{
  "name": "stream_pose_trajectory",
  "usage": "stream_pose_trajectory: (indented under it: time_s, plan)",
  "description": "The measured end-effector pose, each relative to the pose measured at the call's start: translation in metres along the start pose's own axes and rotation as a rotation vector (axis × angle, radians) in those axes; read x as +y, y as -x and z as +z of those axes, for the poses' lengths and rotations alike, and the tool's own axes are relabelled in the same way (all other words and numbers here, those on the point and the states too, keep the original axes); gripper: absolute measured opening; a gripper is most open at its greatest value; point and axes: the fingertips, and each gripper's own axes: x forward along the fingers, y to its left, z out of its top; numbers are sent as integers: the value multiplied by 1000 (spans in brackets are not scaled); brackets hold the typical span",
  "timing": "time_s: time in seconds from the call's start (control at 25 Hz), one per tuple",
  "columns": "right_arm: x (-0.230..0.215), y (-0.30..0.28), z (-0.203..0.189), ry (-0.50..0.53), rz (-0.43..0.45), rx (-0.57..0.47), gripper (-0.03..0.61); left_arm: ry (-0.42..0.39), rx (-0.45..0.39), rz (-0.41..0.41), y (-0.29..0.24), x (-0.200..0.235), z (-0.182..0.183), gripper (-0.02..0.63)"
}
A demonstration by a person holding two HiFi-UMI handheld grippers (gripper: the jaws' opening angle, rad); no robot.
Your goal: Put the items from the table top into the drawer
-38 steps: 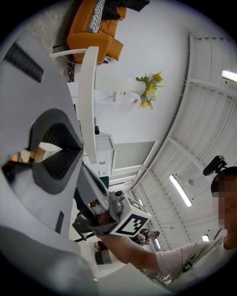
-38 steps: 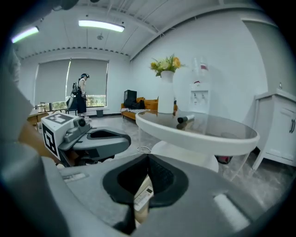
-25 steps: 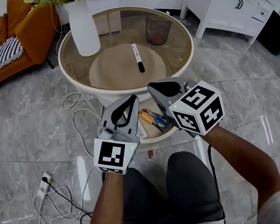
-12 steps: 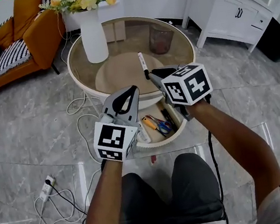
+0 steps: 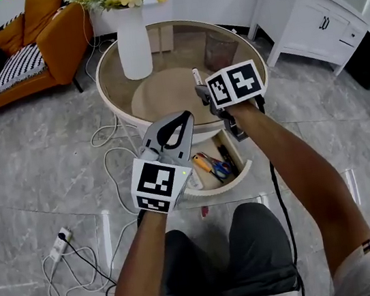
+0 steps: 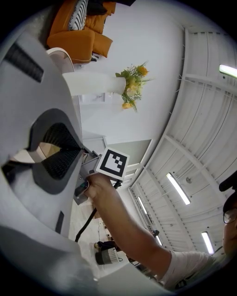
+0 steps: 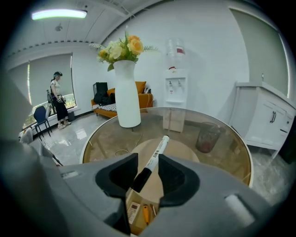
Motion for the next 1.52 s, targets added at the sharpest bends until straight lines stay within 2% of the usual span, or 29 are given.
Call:
stream_pose_trajectory:
  time_s: [0.2, 0.36, 0.64, 0.72, 1.04, 1.28, 1.52]
  plan:
    - [-3, -19, -4, -7, -18, 54, 146, 0, 1, 11, 4, 5, -2, 0]
    - [-4, -27, -11, 34, -41, 109, 144, -1, 1, 15, 7, 4, -5, -1]
    - [6, -28, -11, 102, -27, 135, 69, 3, 3, 18, 7, 5, -8, 0]
    - [7, -27, -13, 122, -27, 135, 67, 2, 4, 18, 8, 3, -9, 0]
    - [8, -10, -15, 188, -17, 83, 66, 1, 9, 26, 8, -1, -10, -1]
    - [19, 15, -21, 190, 44, 34, 66, 35, 3, 37, 6, -8, -7, 0]
    - [40, 50, -22, 192, 139, -23, 66, 31, 6, 46, 7, -17, -7, -1]
